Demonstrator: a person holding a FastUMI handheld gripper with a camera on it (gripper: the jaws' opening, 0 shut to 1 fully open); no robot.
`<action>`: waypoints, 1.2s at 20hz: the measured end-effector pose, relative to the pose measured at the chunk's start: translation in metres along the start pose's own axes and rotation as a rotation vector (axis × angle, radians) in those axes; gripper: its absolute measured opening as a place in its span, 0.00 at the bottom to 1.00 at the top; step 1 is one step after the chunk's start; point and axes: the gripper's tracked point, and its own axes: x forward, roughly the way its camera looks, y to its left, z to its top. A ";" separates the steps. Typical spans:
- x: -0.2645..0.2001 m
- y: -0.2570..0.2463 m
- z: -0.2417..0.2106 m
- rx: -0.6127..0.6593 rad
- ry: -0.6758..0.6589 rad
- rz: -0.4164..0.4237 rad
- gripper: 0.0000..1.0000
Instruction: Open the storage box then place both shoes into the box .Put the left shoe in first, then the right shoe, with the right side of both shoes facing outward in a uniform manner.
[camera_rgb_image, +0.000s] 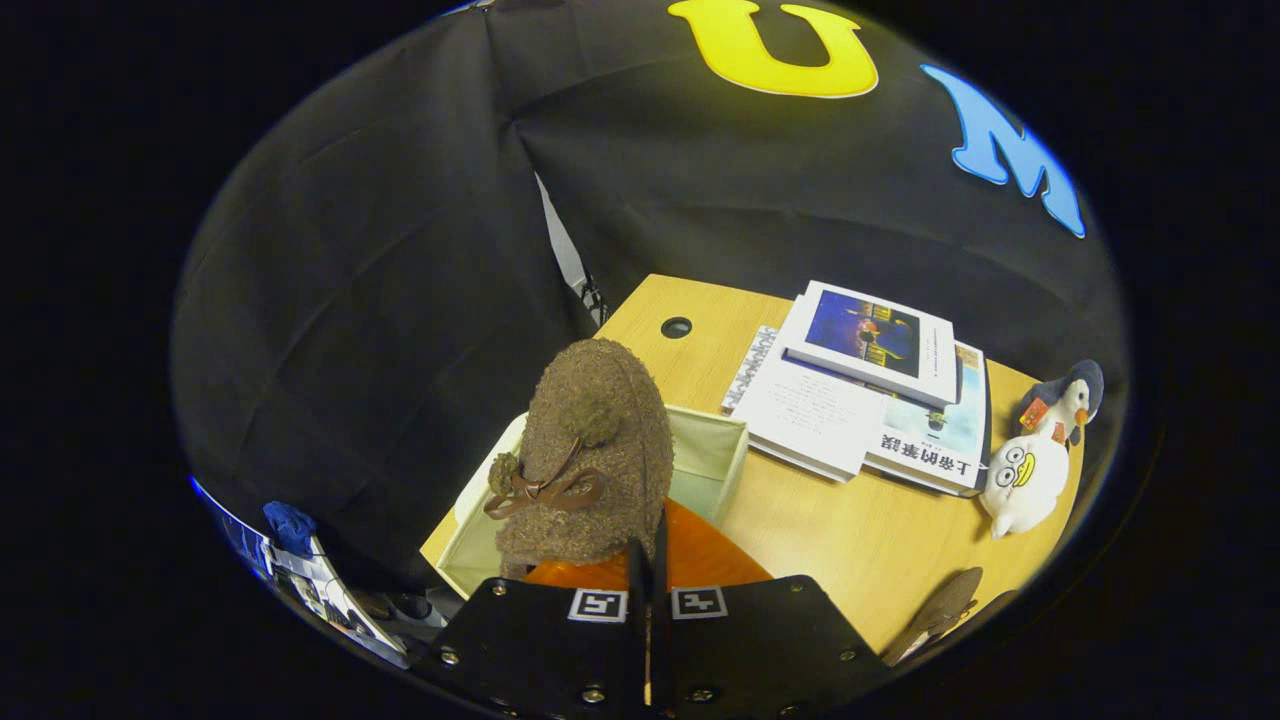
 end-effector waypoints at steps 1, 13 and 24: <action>0.007 0.004 -0.001 -0.007 0.011 0.000 0.02; 0.061 0.026 -0.017 0.023 0.122 -0.014 0.04; 0.031 0.029 -0.006 0.045 0.075 0.079 0.86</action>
